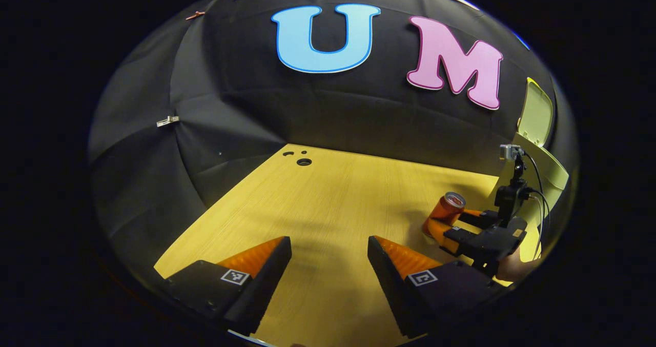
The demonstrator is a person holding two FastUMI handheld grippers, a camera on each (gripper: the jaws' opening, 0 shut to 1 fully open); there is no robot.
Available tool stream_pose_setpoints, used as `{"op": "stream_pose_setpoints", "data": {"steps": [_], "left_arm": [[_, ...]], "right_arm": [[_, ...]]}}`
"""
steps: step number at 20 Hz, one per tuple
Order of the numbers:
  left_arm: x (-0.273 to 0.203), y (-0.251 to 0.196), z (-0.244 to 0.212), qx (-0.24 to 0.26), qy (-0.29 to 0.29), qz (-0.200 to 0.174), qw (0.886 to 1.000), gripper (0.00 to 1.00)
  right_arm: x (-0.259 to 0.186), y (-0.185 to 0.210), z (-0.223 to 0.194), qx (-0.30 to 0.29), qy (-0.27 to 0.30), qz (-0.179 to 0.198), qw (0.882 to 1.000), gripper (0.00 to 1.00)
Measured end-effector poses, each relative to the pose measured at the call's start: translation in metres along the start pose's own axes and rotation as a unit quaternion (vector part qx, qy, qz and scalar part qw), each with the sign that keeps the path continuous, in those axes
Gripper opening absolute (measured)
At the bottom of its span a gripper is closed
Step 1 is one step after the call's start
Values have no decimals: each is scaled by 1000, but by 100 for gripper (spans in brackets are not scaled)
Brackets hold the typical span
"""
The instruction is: Press the lid of the desktop garbage bin to open it, pick up the crumpled paper on the desktop and throw it into the bin, then pick up the pop can on the desktop and drop it into the bin, and finally close the garbage bin lid.
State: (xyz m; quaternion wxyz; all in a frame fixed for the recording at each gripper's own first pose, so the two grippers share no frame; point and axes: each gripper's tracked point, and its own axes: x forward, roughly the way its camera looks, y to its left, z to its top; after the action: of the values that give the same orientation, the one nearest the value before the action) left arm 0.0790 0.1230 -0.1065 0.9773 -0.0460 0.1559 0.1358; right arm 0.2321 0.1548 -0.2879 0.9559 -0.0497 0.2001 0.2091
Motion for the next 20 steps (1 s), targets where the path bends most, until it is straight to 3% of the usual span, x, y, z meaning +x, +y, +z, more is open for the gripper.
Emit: {"op": "stream_pose_setpoints", "data": {"steps": [7,9,14,20], "left_arm": [[-1,-4,-8,-12,7,1,1000,96],[-5,-6,-10,-13,7,1,1000,96],[-15,-8,-13,-11,-1,-5,1000,96],[-32,-12,-12,-9,-17,-20,1000,96]], "right_arm": [[11,8,7,-2,-6,11,1000,99],[9,14,6,-9,-4,18,1000,83],[-10,26,20,-38,-11,34,999,83],[-50,28,72,-75,-40,36,996,83]]}}
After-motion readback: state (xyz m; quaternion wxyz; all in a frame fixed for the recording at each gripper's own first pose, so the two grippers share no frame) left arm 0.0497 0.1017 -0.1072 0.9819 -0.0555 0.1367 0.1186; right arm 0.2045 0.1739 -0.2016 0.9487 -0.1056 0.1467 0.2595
